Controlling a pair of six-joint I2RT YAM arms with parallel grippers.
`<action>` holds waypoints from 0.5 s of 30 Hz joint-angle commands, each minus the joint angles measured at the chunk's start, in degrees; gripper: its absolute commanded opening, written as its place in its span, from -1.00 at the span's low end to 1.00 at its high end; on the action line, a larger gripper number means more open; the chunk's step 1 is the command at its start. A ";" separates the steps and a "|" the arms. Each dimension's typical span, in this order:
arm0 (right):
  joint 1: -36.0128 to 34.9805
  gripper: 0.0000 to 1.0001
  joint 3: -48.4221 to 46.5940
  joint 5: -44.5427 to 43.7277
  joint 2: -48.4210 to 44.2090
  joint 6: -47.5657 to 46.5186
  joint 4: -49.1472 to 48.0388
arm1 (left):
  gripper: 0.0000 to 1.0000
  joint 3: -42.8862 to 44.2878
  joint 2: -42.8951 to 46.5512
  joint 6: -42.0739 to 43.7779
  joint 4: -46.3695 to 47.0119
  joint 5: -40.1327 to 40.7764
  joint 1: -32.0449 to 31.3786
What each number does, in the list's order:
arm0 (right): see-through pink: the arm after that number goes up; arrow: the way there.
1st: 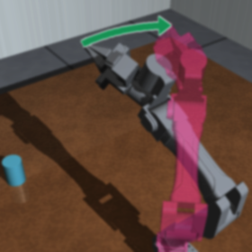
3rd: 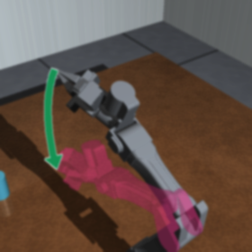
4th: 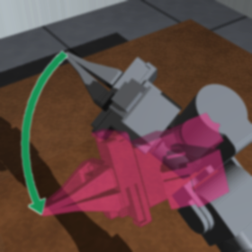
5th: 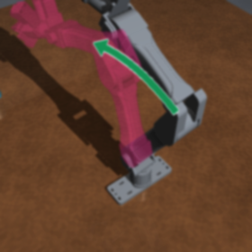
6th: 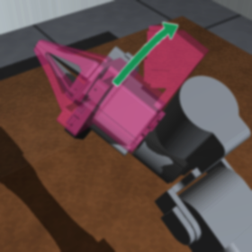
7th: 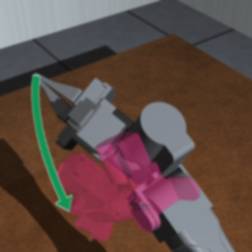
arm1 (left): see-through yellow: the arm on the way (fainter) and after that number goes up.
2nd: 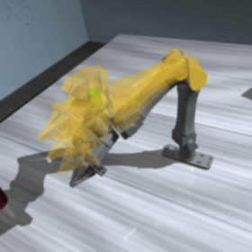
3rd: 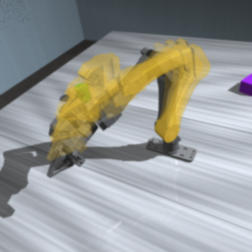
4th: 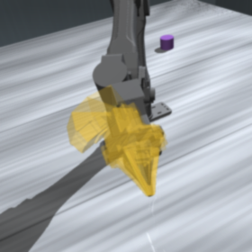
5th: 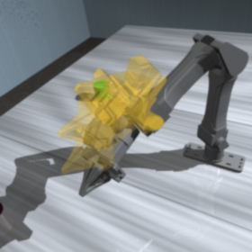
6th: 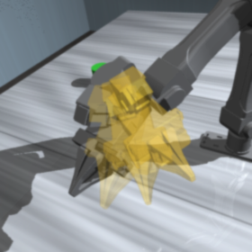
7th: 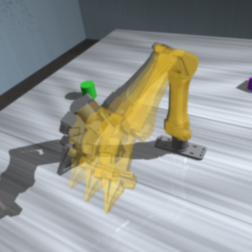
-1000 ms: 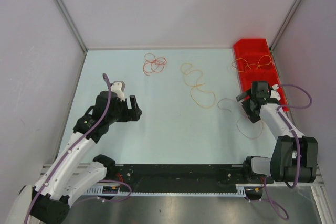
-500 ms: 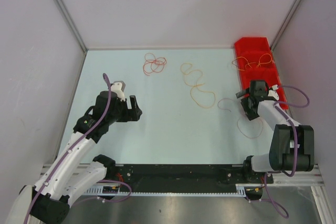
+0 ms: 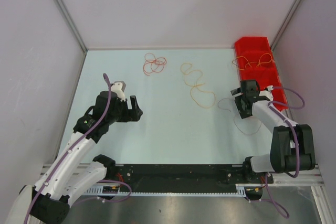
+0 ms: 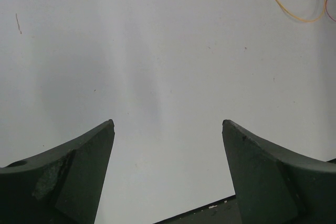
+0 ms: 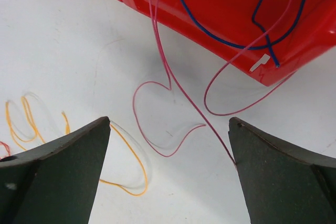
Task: Untangle the cables
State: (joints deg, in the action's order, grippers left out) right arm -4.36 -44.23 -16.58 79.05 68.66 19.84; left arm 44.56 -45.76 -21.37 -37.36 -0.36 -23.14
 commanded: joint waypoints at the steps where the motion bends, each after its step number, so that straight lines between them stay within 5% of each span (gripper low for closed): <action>1: -0.91 0.99 0.02 -8.55 -2.84 5.34 -0.06 | 0.77 -0.35 0.67 0.62 2.12 -1.22 -0.33; 15: -0.82 0.87 -0.16 -11.99 0.05 5.60 -2.69 | 0.78 -0.35 1.11 0.71 2.21 -1.75 -0.59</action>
State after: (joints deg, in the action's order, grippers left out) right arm -4.73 -44.23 -24.80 77.60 72.93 19.57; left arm 44.47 -45.39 -21.37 -37.30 -0.86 -23.24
